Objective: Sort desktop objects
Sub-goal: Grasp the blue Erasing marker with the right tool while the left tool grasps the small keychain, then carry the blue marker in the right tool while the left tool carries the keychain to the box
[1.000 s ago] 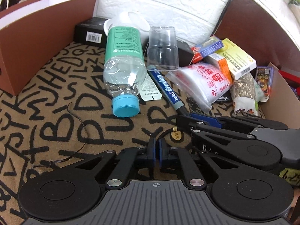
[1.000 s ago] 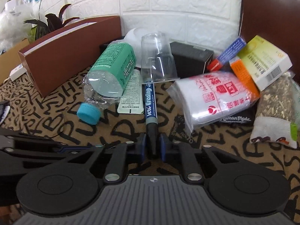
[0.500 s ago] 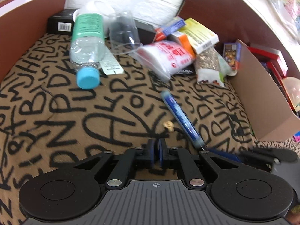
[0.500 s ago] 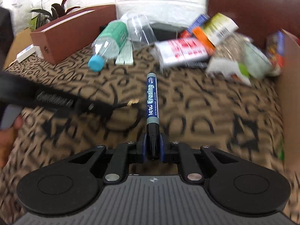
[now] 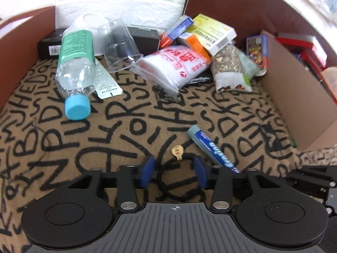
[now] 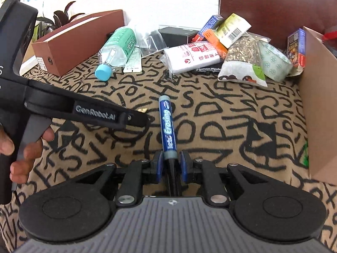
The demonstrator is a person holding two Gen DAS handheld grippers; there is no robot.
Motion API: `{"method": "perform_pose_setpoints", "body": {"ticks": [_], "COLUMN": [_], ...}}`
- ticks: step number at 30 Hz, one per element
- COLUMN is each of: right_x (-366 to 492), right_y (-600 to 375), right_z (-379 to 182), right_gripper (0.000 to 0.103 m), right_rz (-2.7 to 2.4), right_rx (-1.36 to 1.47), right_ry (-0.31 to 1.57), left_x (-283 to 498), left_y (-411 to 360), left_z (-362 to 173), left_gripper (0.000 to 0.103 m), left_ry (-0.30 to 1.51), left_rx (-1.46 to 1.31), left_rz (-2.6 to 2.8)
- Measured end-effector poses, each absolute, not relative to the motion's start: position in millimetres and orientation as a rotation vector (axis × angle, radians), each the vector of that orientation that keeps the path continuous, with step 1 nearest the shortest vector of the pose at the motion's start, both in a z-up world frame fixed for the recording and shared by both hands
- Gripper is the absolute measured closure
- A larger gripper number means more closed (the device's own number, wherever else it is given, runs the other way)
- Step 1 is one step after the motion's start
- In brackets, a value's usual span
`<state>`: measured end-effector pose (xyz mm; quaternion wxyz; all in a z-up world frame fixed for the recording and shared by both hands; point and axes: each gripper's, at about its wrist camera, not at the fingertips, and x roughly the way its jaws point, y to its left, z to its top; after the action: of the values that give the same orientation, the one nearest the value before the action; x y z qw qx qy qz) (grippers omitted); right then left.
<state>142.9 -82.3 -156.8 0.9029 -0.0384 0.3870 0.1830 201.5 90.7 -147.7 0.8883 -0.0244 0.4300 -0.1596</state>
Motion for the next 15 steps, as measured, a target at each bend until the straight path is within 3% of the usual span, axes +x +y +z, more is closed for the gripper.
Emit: {"method": "perform_pose_setpoints", "body": {"ticks": [1, 5, 10, 11, 12, 15], "right_x": [144.9, 149.3, 152.6, 152.4, 151.4, 145.3], "right_y": [-80.8, -76.9, -73.1, -72.3, -71.9, -74.4], "right_z": [-157.1, -160.9, -164.8, -165.2, -165.2, -161.5], "right_gripper": [0.082, 0.082, 0.081, 0.083, 0.086, 0.086], "right_rz": [0.378, 0.382, 0.382, 0.383, 0.385, 0.394], "right_rx": [-0.083, -0.093, -0.103, -0.112, -0.119, -0.111], "right_ry": [0.801, 0.807, 0.787, 0.784, 0.783, 0.796], "left_x": [203.1, 192.2, 192.0, 193.4, 193.7, 187.8], "left_y": [89.6, 92.5, 93.6, 92.6, 90.3, 83.5], "left_z": [-148.0, -147.5, -150.7, -151.3, -151.4, -149.6], "left_gripper": [0.103, 0.103, 0.078, 0.083, 0.103, 0.103], "left_ry": [0.918, 0.939, 0.934, 0.939, 0.942, 0.944], "left_rx": [-0.041, -0.037, -0.084, -0.098, -0.096, -0.083], "left_rz": [-0.339, -0.387, -0.397, -0.399, -0.393, -0.395]}}
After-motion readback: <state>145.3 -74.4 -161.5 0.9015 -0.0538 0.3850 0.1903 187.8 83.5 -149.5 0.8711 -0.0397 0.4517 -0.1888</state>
